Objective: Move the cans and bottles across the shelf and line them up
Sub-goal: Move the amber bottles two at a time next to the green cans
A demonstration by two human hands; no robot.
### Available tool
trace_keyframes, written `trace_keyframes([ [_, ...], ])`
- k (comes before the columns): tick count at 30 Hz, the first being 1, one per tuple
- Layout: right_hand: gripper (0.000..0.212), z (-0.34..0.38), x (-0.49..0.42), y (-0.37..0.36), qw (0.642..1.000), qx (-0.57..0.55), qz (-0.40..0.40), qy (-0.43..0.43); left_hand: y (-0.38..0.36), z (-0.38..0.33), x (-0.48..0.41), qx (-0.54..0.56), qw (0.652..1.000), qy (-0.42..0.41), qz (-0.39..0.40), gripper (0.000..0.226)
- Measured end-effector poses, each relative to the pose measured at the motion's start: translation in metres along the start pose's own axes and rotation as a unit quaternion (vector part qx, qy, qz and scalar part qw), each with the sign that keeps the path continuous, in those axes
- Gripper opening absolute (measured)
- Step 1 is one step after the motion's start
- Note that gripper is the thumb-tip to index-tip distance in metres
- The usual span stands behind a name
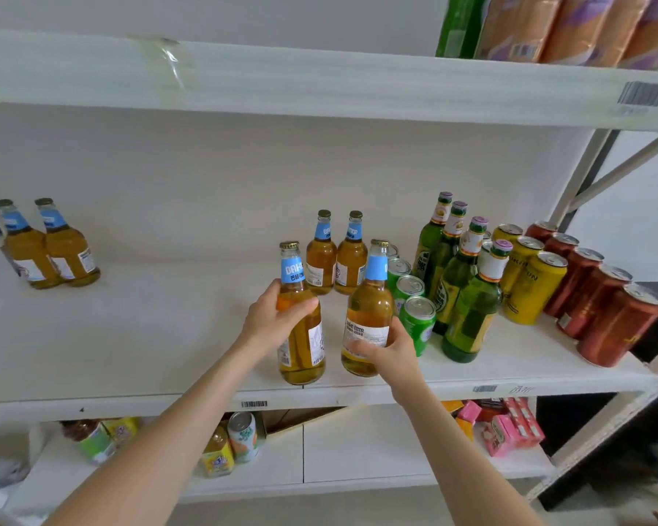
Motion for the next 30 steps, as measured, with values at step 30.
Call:
trace_keyframes([
  [30,0.071,-0.057,-0.175,-0.043,0.996,-0.007,-0.049,0.070,-0.073,0.052,-0.147,-0.026,0.994,-0.105,-0.021,0.047],
])
Point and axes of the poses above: each hand's wrist, its own x-axis away from the middle knuckle, its own y-axis out of the back of the hand, z = x × y, the point moved 3 cm from there along -x, towards the middle knuckle, and after that the axes turned 8 degrees about -z, right-handed, at the moved point
